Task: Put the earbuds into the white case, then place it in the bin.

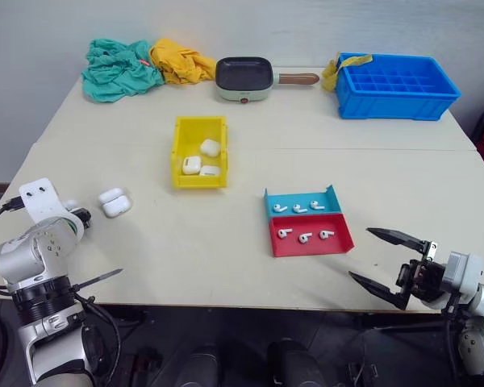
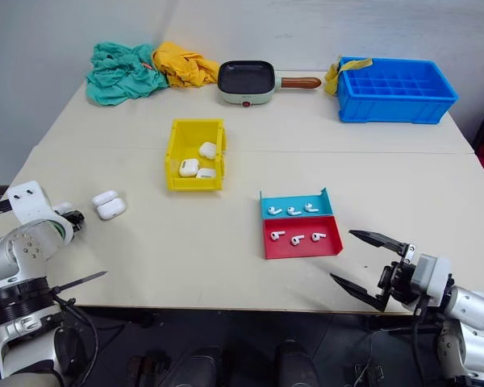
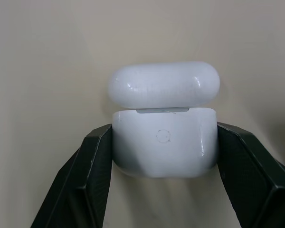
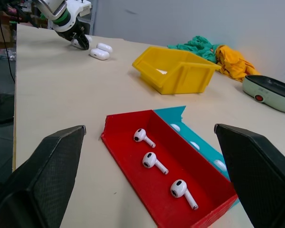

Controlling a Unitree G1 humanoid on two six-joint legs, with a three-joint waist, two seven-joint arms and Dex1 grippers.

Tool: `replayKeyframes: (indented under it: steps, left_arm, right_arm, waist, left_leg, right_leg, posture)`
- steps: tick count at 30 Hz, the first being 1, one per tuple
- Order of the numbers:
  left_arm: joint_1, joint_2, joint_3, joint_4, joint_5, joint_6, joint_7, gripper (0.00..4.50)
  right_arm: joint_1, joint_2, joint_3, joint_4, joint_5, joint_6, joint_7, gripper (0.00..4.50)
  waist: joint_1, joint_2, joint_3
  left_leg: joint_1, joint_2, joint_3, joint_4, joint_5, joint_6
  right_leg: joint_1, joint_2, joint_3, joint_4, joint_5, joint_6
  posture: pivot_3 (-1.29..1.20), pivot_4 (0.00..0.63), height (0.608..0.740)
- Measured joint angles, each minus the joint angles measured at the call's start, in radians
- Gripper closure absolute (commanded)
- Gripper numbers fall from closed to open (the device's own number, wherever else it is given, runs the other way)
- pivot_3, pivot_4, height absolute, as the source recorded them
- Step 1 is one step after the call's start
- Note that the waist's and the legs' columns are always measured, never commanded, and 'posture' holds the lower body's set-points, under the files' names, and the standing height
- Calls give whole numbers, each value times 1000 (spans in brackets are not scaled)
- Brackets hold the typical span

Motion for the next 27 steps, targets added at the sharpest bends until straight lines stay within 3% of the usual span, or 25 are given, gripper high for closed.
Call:
replayKeyframes:
  steps: [3,6,12,14,18,22,27]
  left_arm:
    - [61,2,17,-50,4,-30,-33,1721]
    - [171,-1,82,-118,-24,-174,-154,1721]
    - [365,74,111,-340,-224,-567,-756,1721]
    - [360,38,50,-384,-298,-656,-912,1721]
    - [257,-94,-157,-441,-445,-682,-1046,1721]
    - [187,-200,-333,-450,-463,-758,-1149,1721]
    - [169,-318,-449,-343,-470,-864,-1265,1721]
  right_arm:
    - [14,2,-1,6,-2,-5,2,0]
    - [29,2,-5,10,-2,-6,-3,0]
    - [205,-79,-107,-101,47,118,-28,0]
    - [262,-99,-182,-126,56,134,-36,0]
    - [404,-141,-292,-184,39,196,-49,0]
    - [526,-179,-378,-207,-74,314,-153,0]
    - [577,-220,-421,-182,-143,415,-178,0]
  waist:
    - [-3,0,0]
    - [0,-1,1]
    - [33,-1,1]
    - [38,2,0]
    - [43,1,1]
    - [23,2,0]
    - [16,3,0]
  left_leg:
    - [0,0,1,-1,0,0]
    - [0,2,0,-1,0,0]
    - [-1,0,-2,0,-1,1]
    - [1,0,-3,-1,-1,2]
    - [2,0,-4,-1,-1,4]
    - [2,1,-2,-3,-2,4]
    - [3,2,1,-1,-2,5]
  right_leg:
    - [0,0,1,0,0,0]
    - [-1,0,0,-1,0,0]
    - [5,-2,-2,-11,0,-1]
    - [13,-1,-3,-20,0,-1]
    - [16,0,-3,-21,0,0]
    - [14,1,-3,-20,1,1]
    - [15,3,-1,-20,0,1]
  posture:
    - [0,150,740]
    - [0,150,740]
    - [0,150,740]
    - [0,150,740]
    - [0,150,740]
    - [0,150,740]
    - [0,150,740]
